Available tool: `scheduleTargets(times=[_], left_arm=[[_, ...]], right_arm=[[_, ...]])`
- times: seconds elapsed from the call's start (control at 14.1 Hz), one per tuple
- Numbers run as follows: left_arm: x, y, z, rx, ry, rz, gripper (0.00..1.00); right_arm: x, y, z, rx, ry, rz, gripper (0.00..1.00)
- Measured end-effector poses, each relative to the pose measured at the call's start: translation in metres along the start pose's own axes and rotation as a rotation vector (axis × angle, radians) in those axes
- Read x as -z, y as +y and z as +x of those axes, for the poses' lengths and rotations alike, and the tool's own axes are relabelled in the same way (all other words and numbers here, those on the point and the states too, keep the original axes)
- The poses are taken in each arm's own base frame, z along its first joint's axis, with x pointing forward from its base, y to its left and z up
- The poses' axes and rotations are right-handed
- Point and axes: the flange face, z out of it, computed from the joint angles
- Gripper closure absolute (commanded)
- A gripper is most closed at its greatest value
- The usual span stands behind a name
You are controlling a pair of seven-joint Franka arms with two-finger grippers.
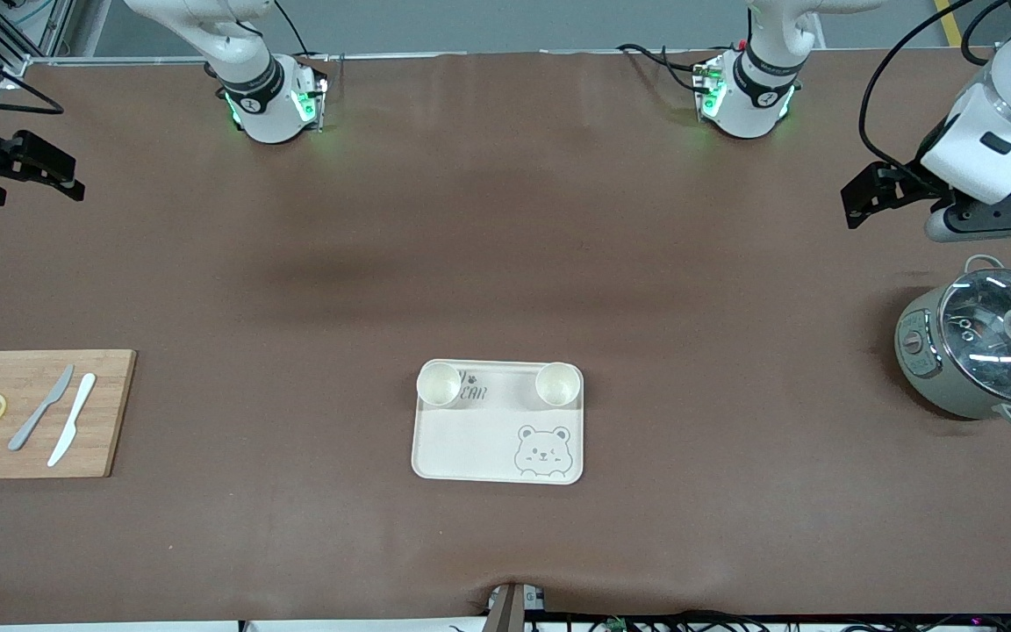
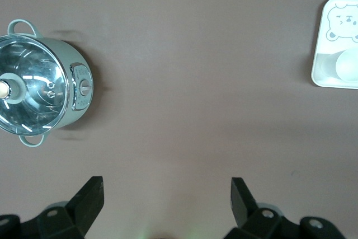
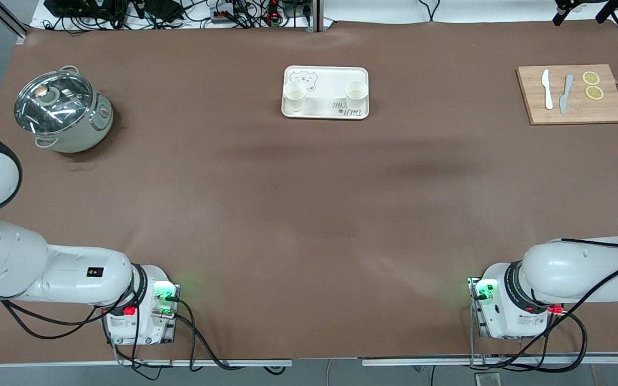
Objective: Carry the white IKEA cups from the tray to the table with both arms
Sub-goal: 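Reach the left gripper down toward the white cup on the tray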
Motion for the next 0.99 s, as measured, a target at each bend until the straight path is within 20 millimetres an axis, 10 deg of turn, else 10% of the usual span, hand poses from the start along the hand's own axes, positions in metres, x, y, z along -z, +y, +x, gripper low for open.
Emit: scheduleTargets(times=[0.57, 0.99], left_arm=[[-0.027, 0.02, 0.033, -0.029, -0.022, -0.012, 0.0], [-0.109, 0.114, 0.078, -0.135, -0.017, -0.04, 0.0]], right_arm=[[-0.005, 0.004, 0.003, -0.007, -0.011, 0.002, 0.0], [-0.011, 0.017, 0.014, -0.028, -0.003, 0.002, 0.0]])
